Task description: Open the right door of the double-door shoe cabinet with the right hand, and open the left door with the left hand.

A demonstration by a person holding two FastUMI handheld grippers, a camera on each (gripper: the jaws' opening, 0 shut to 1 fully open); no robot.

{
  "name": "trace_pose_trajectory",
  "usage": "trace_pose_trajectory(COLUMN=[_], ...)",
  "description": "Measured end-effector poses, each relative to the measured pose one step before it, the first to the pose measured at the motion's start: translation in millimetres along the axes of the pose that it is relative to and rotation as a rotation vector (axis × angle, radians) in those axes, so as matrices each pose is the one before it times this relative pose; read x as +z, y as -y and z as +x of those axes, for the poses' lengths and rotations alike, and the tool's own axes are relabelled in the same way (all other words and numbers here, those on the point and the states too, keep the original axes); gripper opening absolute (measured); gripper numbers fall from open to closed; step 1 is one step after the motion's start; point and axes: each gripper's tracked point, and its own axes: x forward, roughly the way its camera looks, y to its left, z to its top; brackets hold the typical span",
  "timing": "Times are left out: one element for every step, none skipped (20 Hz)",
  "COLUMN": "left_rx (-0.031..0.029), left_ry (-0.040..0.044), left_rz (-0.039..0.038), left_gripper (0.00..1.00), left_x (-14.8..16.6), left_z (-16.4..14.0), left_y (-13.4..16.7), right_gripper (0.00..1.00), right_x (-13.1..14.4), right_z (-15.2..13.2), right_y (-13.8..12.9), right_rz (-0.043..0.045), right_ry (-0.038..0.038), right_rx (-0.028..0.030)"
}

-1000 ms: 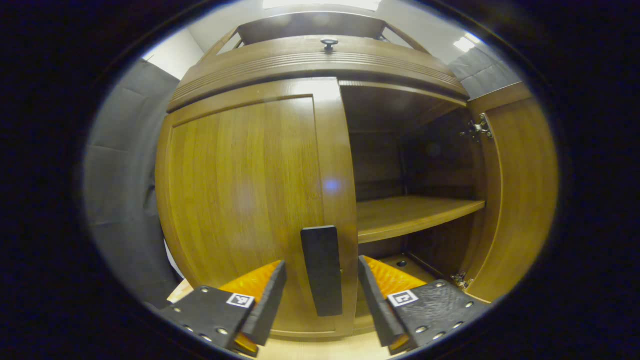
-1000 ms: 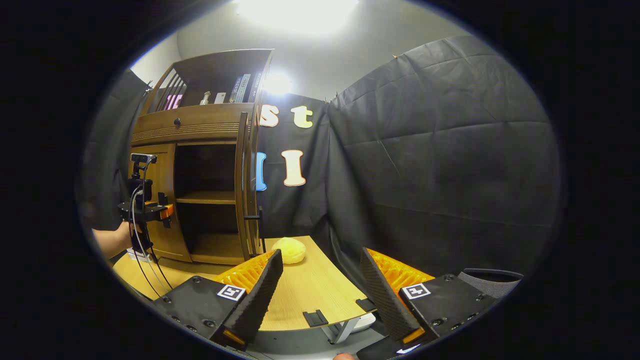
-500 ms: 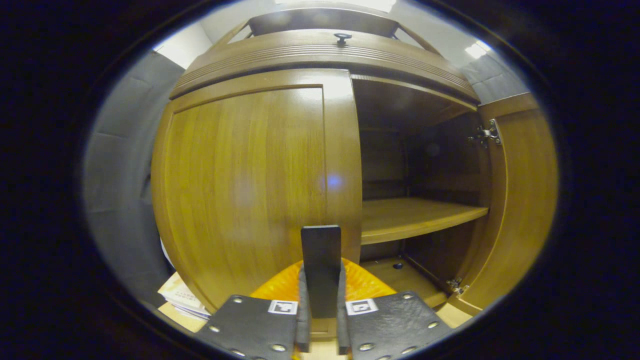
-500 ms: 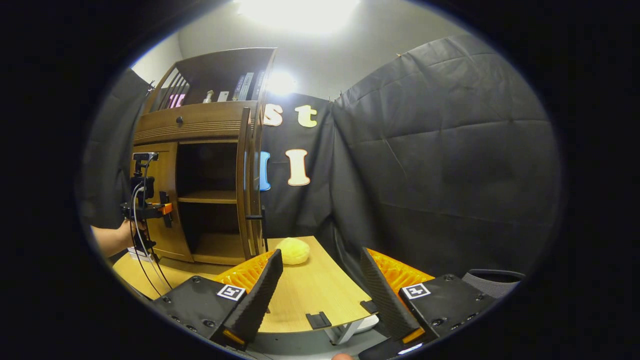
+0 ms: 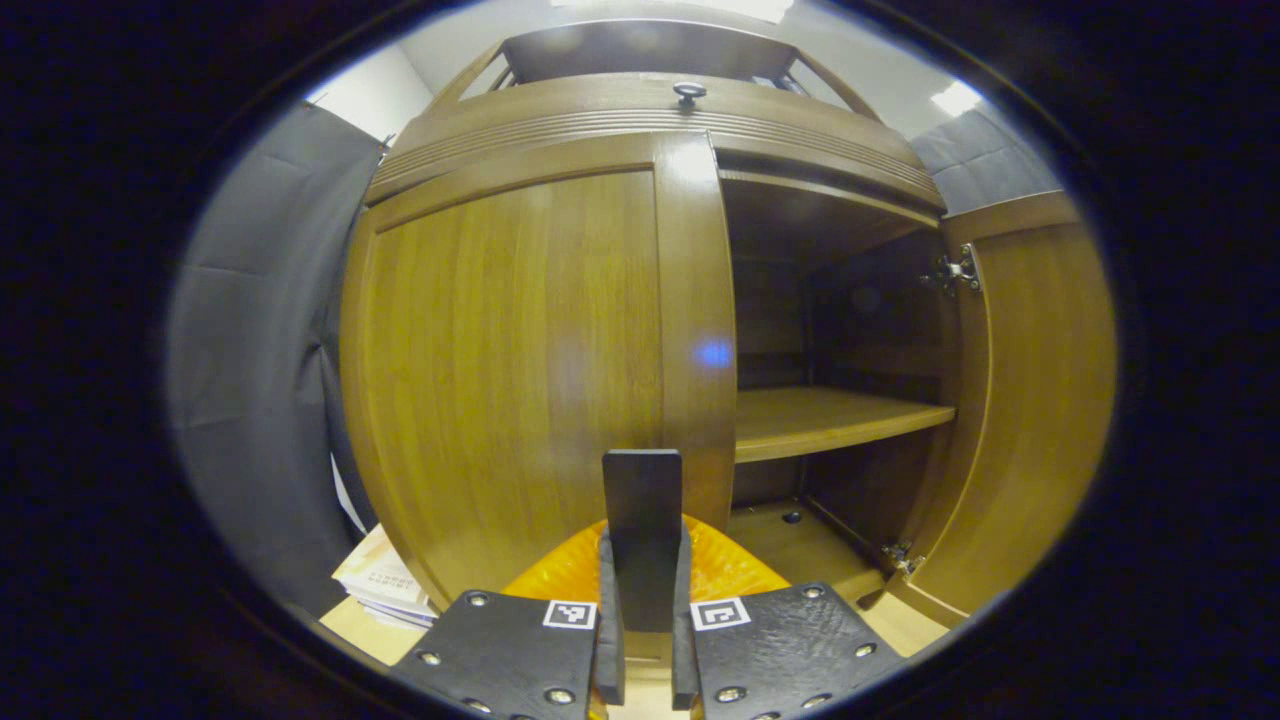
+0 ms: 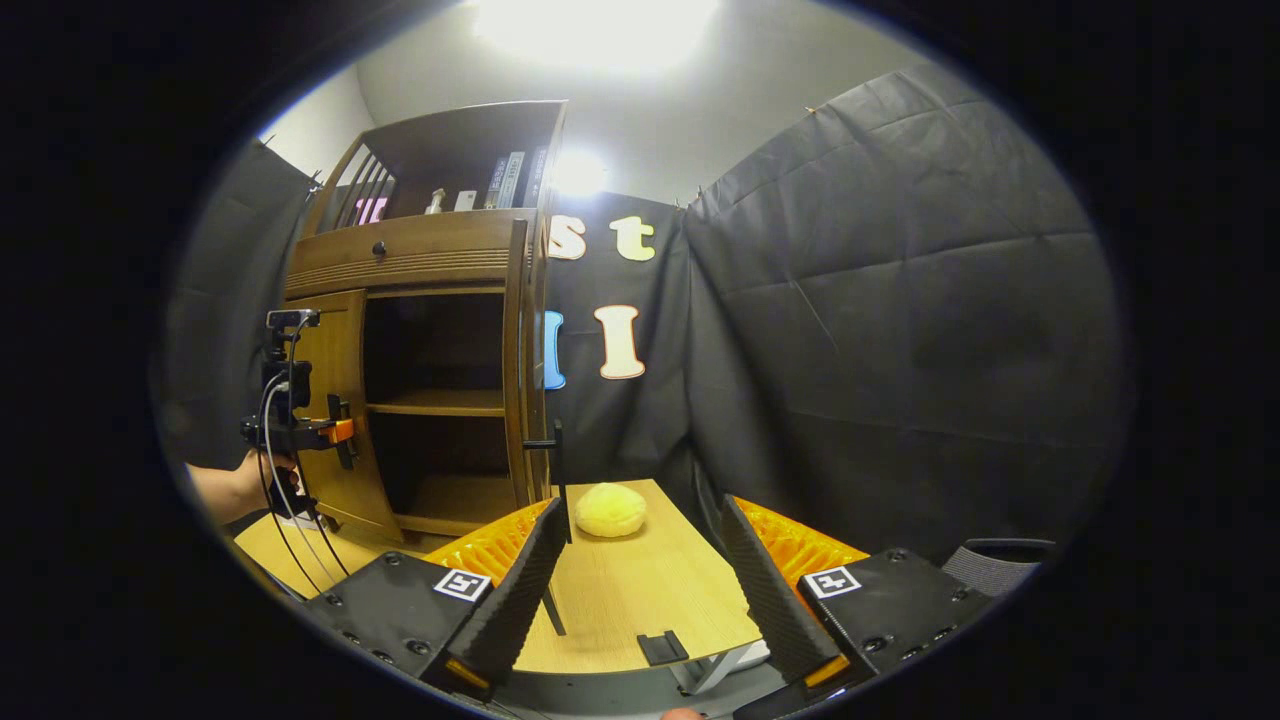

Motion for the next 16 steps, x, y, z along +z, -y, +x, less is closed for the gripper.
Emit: trace_pose_trajectory(left_rx=[0.00091, 0.00069, 0.00102, 0.00077, 0.00049, 0.00019, -0.00094, -0.00062, -0.00002, 0.00019, 0.00128, 0.00157, 0.00196, 0.00115, 0.00105, -0.00003], left_ry=[0.00006, 0.00107, 0.00082, -0.00004, -0.00018, -0.00033, 0.00075, 0.00031, 0.00097, -0.00023, 0.00081, -0.00089, -0.00026, -0.00084, -0.00008, 0.00023], left_rz=[-0.00111, -0.00251, -0.00296, -0.00310, -0.00177, -0.00229, 0.00055, 0.00032, -0.00009, 0.00037, -0.00210, -0.00378, -0.00312, -0.00342, -0.00088, -0.00083], left_gripper=[0.17, 0.17, 0.17, 0.17, 0.17, 0.17, 0.17, 0.22, 0.22, 0.22, 0.22, 0.22, 0.22, 0.22, 0.22, 0.22], left_x=[0.55, 1.33, 0.96, 0.63, -0.59, 0.49, -2.14, -0.84, -1.33, 0.63, -1.42, 0.24, 0.06, -0.16, -0.23, 0.26], left_z=[-2.02, -1.72, -1.65, -1.44, -2.14, -2.03, -3.81, -3.80, -3.68, -1.90, -1.80, -2.22, -2.65, -3.24, -2.44, -2.04], left_y=[-0.83, -0.27, -0.38, 0.06, -0.36, -0.20, -1.58, -1.06, -1.37, -0.79, -1.19, -1.67, -1.03, -0.28, -1.49, -1.94], right_gripper=[0.98, 0.98, 0.98, 0.98, 0.98, 0.98, 0.98, 0.98, 0.98, 0.98, 0.98, 0.98, 0.98, 0.98, 0.98, 0.98], right_x=[-0.14, -0.93, 0.25, 0.02, -0.07, -0.21, 0.63, -0.34, 1.37, 0.16, 1.95, 0.40, 0.89, 0.19, 0.02, 0.17], right_z=[0.45, -0.25, 0.28, 0.27, -0.08, 1.30, 0.70, 0.62, 0.45, 1.13, 0.91, 0.74, 0.79, 0.02, 0.36, -0.09], right_y=[-2.74, -1.41, -2.31, -1.75, -1.42, -2.21, -1.88, -1.79, -2.04, -1.55, -2.32, -2.46, -2.80, -1.34, -1.66, -1.29], right_rz=[0.00059, -0.00028, -0.00086, -0.00083, -0.00032, -0.00009, 0.00094, 0.00132, 0.00084, -0.00048, -0.00069, -0.00054, -0.00064, -0.00165, -0.00201, -0.00061], right_ry=[-0.00005, 0.00021, 0.00169, 0.00191, 0.00222, 0.00087, -0.00047, 0.00097, 0.00257, 0.00279, 0.00231, 0.00274, 0.00220, 0.00144, 0.00117, 0.00167], right_rx=[0.00675, 0.00664, 0.00567, 0.00580, 0.00579, 0.00531, 0.00448, 0.00575, 0.00492, 0.00441, 0.00443, 0.00506, 0.00518, 0.00521, 0.00344, 0.00450])
